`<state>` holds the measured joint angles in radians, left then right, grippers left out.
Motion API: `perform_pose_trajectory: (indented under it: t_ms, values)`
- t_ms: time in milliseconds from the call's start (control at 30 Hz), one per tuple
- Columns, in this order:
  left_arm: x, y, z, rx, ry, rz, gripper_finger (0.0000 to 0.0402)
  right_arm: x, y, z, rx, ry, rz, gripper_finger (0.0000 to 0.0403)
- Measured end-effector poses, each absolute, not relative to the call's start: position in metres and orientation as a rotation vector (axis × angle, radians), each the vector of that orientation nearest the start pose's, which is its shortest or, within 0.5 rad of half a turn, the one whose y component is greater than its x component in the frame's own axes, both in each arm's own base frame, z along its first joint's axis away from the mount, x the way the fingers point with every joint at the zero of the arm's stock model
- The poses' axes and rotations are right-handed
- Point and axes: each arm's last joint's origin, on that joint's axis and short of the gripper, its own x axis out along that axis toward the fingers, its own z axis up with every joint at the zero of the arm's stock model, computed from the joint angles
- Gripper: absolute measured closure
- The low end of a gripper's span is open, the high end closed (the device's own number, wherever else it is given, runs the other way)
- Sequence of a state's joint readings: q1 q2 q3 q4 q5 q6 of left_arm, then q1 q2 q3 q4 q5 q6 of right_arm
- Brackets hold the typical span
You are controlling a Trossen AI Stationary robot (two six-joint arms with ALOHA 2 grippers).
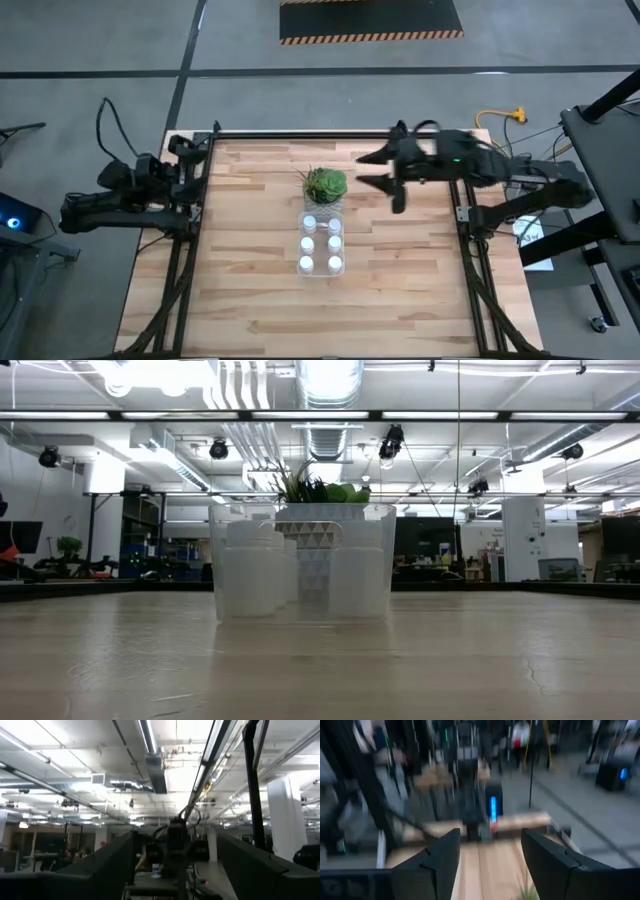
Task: Pick and place pill bottles into a basket
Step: Return to Home Position
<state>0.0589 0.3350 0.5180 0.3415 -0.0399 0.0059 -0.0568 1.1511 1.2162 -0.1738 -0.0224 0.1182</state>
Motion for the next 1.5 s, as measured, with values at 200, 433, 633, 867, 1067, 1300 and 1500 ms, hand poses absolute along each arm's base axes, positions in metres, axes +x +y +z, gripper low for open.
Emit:
perform_pose_trajectory:
  t_ms: [200, 433, 633, 867, 1067, 1300, 1500]
  values:
    - [0.086, 0.006, 0.326, -0.037, -0.688, 0.083, 0.0127, 0.188, -0.014, 0.402, 0.145, -0.213, -0.133, 0.0202]
    - [0.079, 0.006, 0.3, -0.058, -0.885, 0.065, 0.0127, 0.114, -0.018, 0.38, 0.329, -0.552, -0.352, 0.0202]
    - [0.064, 0.005, 0.3, -0.022, -0.963, 0.079, 0.0127, 0.058, -0.014, 0.362, 0.428, -0.767, -0.291, 0.0202]
    - [0.056, 0.005, 0.293, -0.013, -0.873, 0.087, 0.0127, 0.0, -0.008, 0.35, 0.3, -0.983, -0.201, 0.0202]
    - [0.042, 0.004, 0.296, -0.011, -0.932, 0.09, 0.0127, -0.011, -0.005, 0.364, 0.167, -1.095, -0.193, 0.0202]
    - [0.043, 0.004, 0.295, -0.005, -0.931, 0.093, 0.0127, -0.014, -0.005, 0.359, 0.142, -1.11, -0.196, 0.0202]
    - [0.05, 0.004, 0.284, -0.005, -0.878, 0.095, 0.0127, 0.011, -0.006, 0.336, 0.122, -1.028, -0.21, 0.0202]
